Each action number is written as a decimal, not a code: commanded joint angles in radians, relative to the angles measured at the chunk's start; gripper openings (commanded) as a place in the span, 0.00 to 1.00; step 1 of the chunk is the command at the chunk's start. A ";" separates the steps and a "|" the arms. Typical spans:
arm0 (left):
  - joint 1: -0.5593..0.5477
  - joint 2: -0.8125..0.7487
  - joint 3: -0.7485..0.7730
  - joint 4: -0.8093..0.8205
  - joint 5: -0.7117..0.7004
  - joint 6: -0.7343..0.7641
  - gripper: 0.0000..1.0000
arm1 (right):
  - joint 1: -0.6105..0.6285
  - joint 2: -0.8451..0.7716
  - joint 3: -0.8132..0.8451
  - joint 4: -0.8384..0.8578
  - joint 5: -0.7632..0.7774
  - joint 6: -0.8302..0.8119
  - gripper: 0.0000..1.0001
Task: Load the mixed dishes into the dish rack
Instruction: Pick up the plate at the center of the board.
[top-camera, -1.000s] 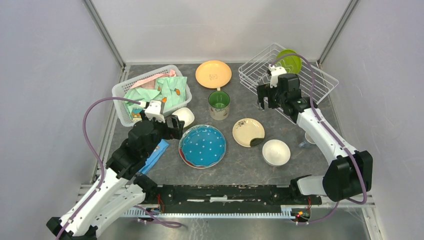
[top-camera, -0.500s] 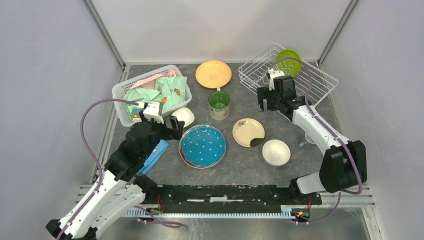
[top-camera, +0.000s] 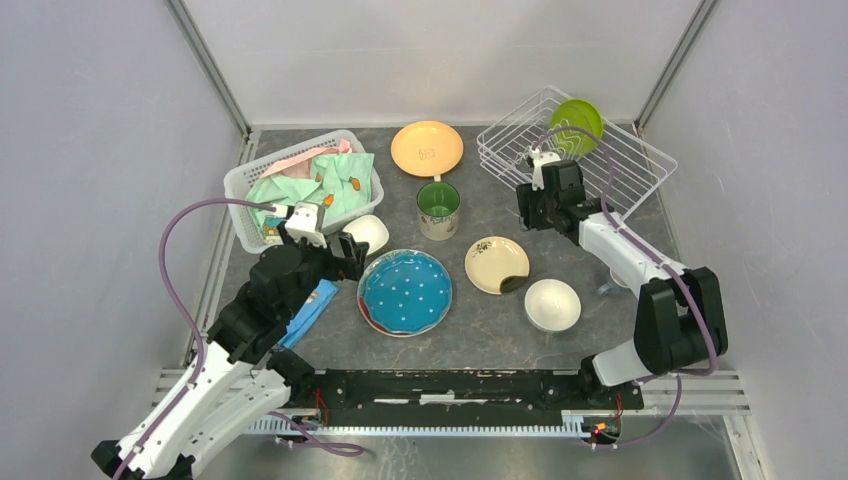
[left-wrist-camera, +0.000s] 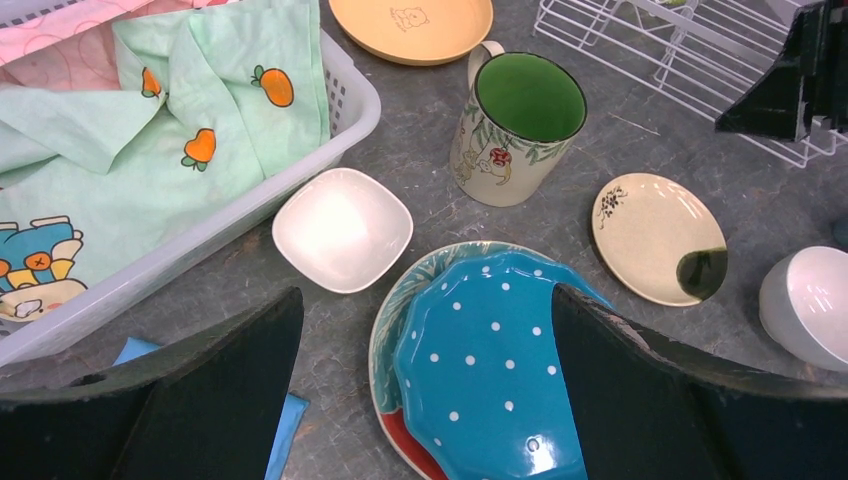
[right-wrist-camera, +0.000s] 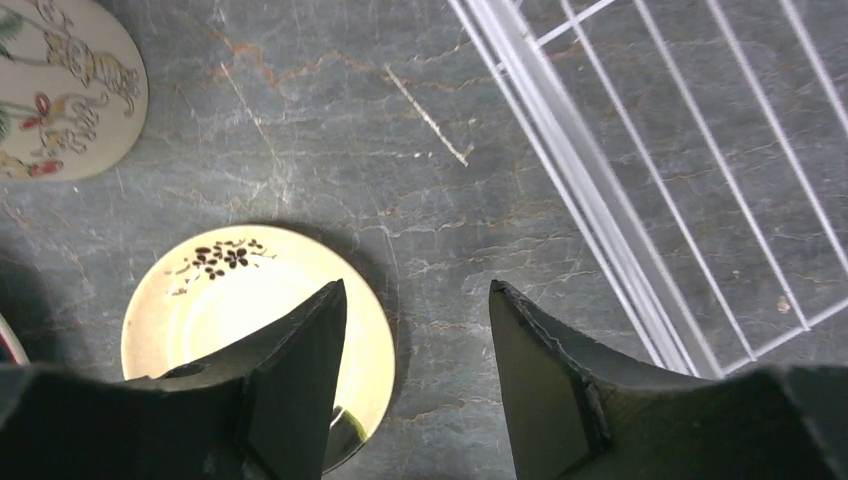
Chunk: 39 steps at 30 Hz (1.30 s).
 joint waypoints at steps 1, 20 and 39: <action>-0.004 0.003 0.004 0.034 0.021 -0.005 1.00 | 0.003 0.028 -0.020 0.043 -0.079 -0.084 0.63; -0.004 0.005 0.003 0.033 0.006 -0.003 1.00 | -0.038 0.224 -0.002 -0.074 -0.312 -0.304 0.77; -0.004 -0.012 0.002 0.035 -0.010 -0.001 1.00 | -0.076 0.271 -0.046 -0.063 -0.467 -0.356 0.54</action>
